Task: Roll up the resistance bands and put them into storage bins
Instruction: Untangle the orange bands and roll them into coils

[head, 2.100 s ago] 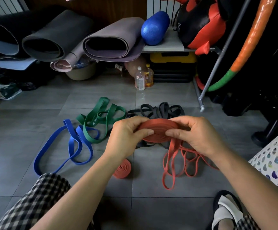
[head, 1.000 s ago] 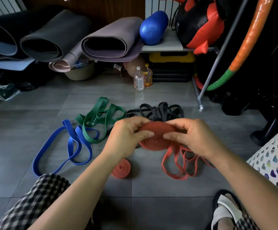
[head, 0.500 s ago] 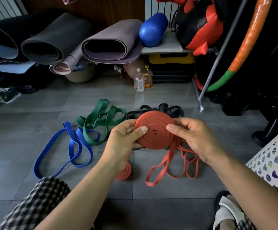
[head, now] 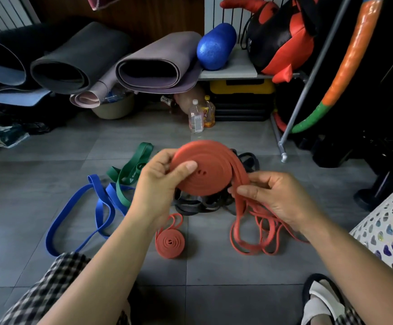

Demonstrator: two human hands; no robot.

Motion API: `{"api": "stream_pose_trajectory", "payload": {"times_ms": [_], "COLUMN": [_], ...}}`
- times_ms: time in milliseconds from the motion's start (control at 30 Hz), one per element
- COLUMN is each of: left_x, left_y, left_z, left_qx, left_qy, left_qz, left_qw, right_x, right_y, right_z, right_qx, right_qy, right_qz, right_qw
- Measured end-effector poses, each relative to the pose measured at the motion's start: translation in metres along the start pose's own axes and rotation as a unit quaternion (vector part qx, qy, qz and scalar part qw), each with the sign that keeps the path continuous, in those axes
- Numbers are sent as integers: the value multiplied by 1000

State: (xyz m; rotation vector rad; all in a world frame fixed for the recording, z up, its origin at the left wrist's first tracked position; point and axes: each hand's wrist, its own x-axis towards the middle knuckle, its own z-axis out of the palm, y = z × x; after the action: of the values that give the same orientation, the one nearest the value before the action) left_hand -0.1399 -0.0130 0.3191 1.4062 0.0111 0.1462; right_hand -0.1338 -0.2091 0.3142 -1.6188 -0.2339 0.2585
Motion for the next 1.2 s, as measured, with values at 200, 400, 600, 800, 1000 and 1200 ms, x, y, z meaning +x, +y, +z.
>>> {"api": "stream_pose_trajectory", "payload": {"times_ms": [200, 400, 600, 800, 1000, 1200], "left_x": [5, 5, -2, -3, -6, -5], "left_y": [7, 7, -1, 0, -2, 2], "left_z": [-1, 4, 12, 4, 6, 7], "left_qx": [-31, -3, -106, -16, 186, 96], "left_qy": [6, -16, -1, -60, -150, -67], "left_qz": [16, 38, -19, -75, -15, -16], "left_qw": [999, 999, 994, 995, 971, 993], "right_x": [0, 4, 5, 6, -1, 1], "right_y": [3, -1, 0, 4, 2, 9], "right_z": [10, 14, 18, 4, 4, -3], "right_qx": [28, 82, 88, -2, -98, -30], "right_qy": [23, 41, 54, 28, -85, -115], "right_qz": [-23, -63, -68, -25, -18, 37], "right_qw": [999, 994, 992, 999, 991, 992]}}
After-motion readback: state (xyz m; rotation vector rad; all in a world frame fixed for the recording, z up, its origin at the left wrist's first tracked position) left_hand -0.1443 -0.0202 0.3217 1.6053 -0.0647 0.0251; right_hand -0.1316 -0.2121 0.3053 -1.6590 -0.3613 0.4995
